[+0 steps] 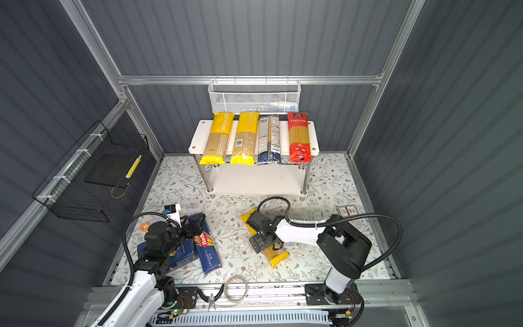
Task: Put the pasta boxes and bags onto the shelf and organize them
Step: 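Raise the yellow bag upright off the table with the right gripper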
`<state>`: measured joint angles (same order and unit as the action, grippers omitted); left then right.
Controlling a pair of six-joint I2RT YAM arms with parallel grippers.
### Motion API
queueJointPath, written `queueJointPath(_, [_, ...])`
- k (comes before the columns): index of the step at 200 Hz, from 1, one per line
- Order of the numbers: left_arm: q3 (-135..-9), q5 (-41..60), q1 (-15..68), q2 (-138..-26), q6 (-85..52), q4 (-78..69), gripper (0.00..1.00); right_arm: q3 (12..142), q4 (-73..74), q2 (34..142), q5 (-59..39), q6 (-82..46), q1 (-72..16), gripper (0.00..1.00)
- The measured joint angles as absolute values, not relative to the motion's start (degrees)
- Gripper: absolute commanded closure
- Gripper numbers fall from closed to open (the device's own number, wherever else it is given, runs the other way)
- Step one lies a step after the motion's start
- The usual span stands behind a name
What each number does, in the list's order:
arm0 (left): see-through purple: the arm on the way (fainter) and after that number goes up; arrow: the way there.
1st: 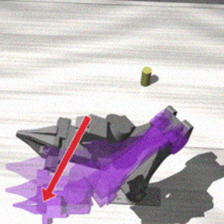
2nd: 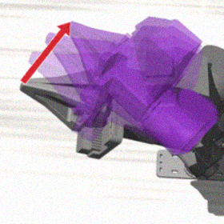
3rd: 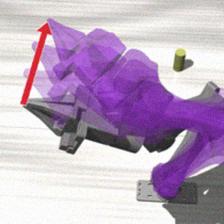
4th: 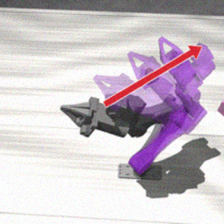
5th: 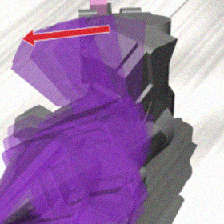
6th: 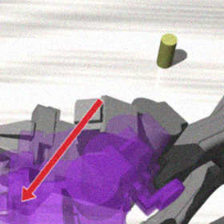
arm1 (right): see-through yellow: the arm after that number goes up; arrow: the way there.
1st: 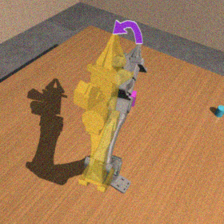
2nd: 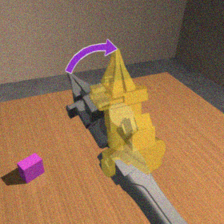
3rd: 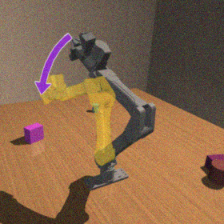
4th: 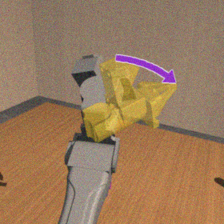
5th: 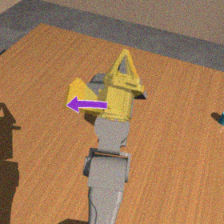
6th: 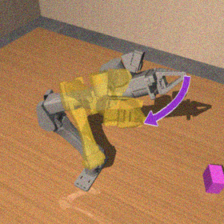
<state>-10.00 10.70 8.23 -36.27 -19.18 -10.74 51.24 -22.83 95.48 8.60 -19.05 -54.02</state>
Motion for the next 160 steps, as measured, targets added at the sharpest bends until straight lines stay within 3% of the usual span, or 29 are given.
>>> queueJointPath(34, [-10.0,10.7,8.2,-36.3,-19.2,-10.7,0.00,52.1,-20.9,96.9,6.7,-19.2,-53.5,0.03])
queueJointPath(115, [-10.0,10.7,8.2,-36.3,-19.2,-10.7,0.00,51.2,-18.5,96.8,7.4,-20.9,-53.5,0.28])
queueJointPath(132, [-10.0,10.7,8.2,-36.3,-19.2,-10.7,0.00,50.8,-17.8,96.6,7.6,-22.1,-53.5,0.37])
queueJointPath(160, [-10.0,10.7,8.2,-36.3,-19.2,-10.7,0.00,50.8,-17.3,96.5,7.4,-23.7,-53.5,0.43])
